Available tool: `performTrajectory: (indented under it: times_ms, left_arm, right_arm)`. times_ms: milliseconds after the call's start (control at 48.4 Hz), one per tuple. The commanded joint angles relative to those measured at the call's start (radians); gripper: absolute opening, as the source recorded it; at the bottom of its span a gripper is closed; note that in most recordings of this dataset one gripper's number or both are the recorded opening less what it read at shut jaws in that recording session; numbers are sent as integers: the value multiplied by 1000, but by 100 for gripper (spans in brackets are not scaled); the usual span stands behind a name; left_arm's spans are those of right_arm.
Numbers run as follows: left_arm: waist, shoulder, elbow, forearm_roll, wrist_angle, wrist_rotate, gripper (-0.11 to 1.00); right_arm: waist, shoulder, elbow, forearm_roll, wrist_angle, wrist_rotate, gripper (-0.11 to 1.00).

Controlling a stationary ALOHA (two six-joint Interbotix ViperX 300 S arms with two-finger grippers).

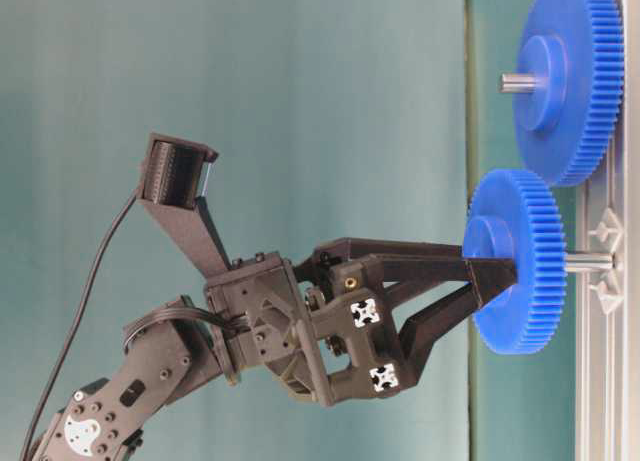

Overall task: Find the location of the shaft and insert the small gear.
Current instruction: 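Align the gear's bore with the empty shaft beside the large gear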

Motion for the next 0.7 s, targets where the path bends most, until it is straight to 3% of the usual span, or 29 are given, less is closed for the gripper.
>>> performTrajectory:
  times_ms: [0,682]
  left_arm:
    - [18,-9,-17,5,-2,0,79]
    - [20,-15,-32,5,2,-6,83]
  right_arm:
    - [0,5,-11,2,-6,9,6]
    - [-3,3,-5,2,-8,9,6]
